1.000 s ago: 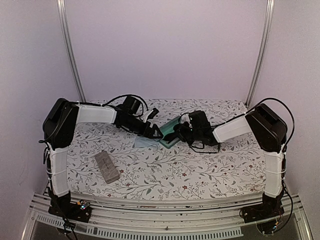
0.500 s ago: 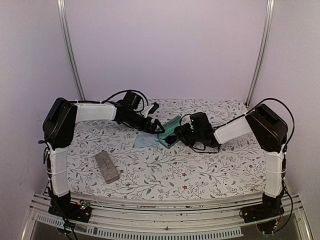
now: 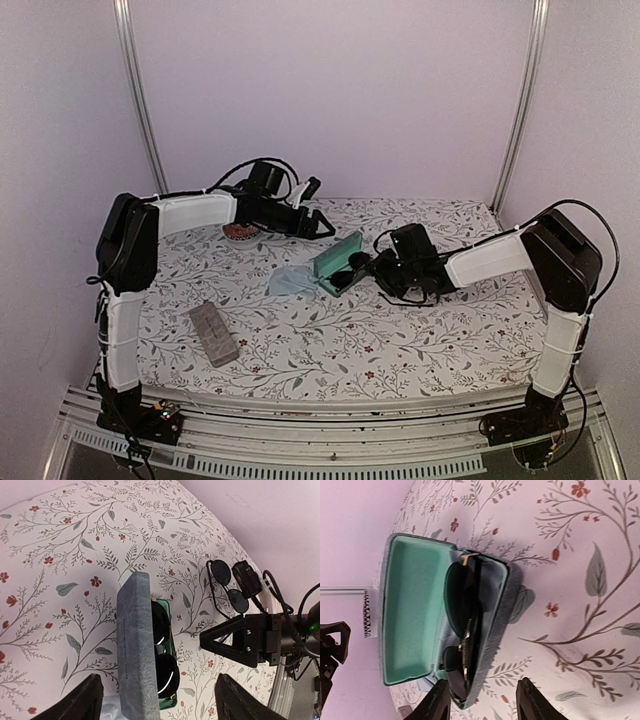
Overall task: Organize the sunglasses
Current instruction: Adjust the sunglasses in the sunglasses case, then close the sunglasses case at the center of the board.
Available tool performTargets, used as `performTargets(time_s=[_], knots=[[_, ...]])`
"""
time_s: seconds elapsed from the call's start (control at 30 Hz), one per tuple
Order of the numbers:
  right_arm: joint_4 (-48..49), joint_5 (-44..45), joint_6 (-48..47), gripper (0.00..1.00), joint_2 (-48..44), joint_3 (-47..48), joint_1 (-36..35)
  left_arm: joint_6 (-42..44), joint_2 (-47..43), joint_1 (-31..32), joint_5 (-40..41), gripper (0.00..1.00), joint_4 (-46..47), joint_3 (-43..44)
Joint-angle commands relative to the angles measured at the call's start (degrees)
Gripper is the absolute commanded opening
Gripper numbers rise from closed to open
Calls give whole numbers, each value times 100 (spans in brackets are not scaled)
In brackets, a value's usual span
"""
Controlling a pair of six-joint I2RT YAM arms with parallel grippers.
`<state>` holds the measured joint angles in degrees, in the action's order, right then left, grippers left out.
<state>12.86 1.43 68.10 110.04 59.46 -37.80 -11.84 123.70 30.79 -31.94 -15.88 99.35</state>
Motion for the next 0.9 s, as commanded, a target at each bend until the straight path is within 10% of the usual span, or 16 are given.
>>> performTargets(time_s=[0.0,0.87], knots=[[-972,603,23,42,-153,119,49,-371,499,-98,-338,72,100,273],[-517,-779,-4,9,1235,819,351,-1158,1062,-15,-1218,31,712,154]])
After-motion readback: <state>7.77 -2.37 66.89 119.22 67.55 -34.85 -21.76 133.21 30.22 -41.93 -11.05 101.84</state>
